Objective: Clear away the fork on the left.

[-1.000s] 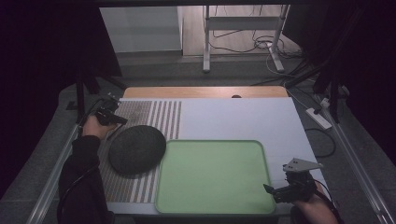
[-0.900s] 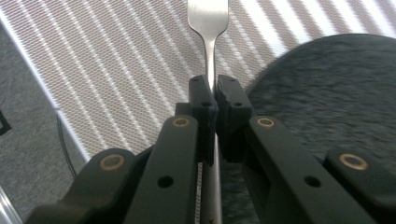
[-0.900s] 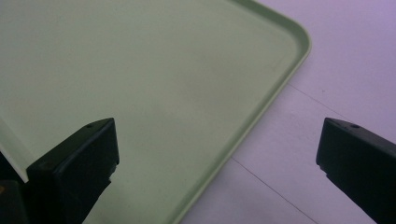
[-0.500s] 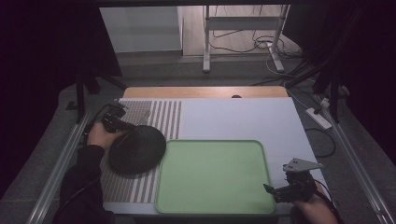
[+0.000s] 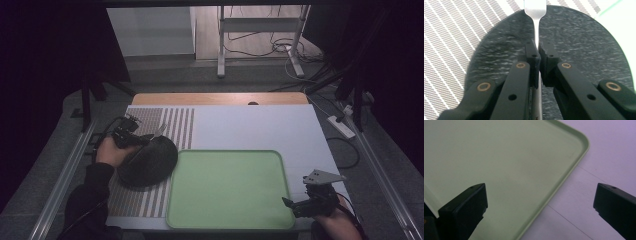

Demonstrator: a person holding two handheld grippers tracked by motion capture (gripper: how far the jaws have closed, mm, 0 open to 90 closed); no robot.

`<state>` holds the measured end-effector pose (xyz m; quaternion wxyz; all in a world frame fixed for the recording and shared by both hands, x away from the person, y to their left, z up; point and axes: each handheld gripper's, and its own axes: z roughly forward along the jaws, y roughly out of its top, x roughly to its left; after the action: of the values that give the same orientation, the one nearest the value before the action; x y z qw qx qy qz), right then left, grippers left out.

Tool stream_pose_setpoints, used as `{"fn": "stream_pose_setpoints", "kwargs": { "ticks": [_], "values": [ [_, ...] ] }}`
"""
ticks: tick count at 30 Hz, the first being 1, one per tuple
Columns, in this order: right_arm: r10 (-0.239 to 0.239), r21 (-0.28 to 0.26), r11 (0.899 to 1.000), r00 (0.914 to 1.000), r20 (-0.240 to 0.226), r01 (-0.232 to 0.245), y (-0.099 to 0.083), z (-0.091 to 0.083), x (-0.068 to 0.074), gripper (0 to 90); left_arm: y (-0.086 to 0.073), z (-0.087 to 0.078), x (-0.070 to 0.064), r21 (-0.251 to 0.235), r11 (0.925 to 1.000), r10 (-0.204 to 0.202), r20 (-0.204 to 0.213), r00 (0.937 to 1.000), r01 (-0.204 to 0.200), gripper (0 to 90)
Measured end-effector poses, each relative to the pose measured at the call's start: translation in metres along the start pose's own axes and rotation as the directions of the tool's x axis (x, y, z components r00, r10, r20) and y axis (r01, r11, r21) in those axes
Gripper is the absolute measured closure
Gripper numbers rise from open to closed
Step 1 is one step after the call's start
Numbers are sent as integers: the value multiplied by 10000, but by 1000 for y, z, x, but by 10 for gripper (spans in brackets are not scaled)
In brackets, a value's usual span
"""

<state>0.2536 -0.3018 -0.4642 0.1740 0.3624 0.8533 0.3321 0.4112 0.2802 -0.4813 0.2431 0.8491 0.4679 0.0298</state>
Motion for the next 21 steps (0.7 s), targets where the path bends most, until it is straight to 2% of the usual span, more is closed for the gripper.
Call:
{"fn": "stream_pose_setpoints", "kwargs": {
  "ticks": [7,14,21],
  "values": [
    [-25,-33,10000,10000,15,26,0,0,0,0,-6,0,-17,-1,10000,12,237,9997,-12,849],
    [-83,-51,10000,10000,5,83,0,0,1,0,-11,1,-44,130,9989,446,339,9984,-451,850],
    [-119,-67,9999,9999,-11,119,0,0,1,0,-17,3,-60,224,9982,542,519,9972,-554,849]
  ]
}}
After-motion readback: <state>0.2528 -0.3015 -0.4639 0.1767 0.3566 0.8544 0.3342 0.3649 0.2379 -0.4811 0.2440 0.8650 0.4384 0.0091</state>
